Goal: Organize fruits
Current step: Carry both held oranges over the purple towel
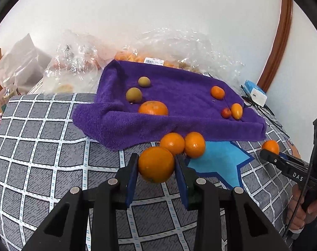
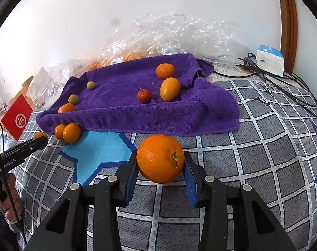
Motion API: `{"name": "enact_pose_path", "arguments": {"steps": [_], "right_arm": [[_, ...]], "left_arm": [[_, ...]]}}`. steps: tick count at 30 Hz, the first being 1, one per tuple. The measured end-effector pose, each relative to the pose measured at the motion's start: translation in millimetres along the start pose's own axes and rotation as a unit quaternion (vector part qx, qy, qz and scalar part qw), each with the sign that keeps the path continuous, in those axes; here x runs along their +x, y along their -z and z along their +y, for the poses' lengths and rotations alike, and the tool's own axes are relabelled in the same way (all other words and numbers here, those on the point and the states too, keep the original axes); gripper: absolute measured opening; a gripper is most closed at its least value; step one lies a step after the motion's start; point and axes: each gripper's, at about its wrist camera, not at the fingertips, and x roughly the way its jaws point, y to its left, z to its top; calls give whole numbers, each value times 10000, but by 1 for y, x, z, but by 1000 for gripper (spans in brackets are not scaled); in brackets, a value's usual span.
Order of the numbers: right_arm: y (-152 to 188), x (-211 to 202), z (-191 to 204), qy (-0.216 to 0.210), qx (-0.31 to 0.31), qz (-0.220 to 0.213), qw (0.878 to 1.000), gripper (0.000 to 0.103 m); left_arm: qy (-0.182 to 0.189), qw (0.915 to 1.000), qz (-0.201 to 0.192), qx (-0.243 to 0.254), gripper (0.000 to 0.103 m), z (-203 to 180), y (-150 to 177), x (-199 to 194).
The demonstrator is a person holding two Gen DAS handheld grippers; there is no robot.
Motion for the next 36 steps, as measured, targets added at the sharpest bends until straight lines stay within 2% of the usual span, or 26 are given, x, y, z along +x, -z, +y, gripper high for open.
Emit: {"name": "enact_pose_path", "arguments": {"steps": [9, 15, 18, 24, 27, 36], "right_arm": [[1, -4, -2, 25, 28, -66, 10000, 41], [1, 2, -1, 112, 54, 146, 9998, 41], [1, -1, 2, 177, -27, 60, 9998, 41], [-7, -10, 6, 207, 101, -42, 9997, 40], [-12, -18, 10, 200, 75, -143, 9997, 40], [-51, -26, 17, 243, 27, -452, 9987, 40]], "left_arm": [[64, 9995, -251, -167, 32, 4, -1, -12], [-44, 9994, -270, -222, 32, 6, -2, -11], [-33, 9987, -458, -235, 32, 8, -2, -20], [81, 9989, -294, -362, 32, 11, -9, -21], [47, 9993, -291, -244, 32, 6, -19, -27], [84, 9981, -605, 65, 32, -7, -71, -40]]}}
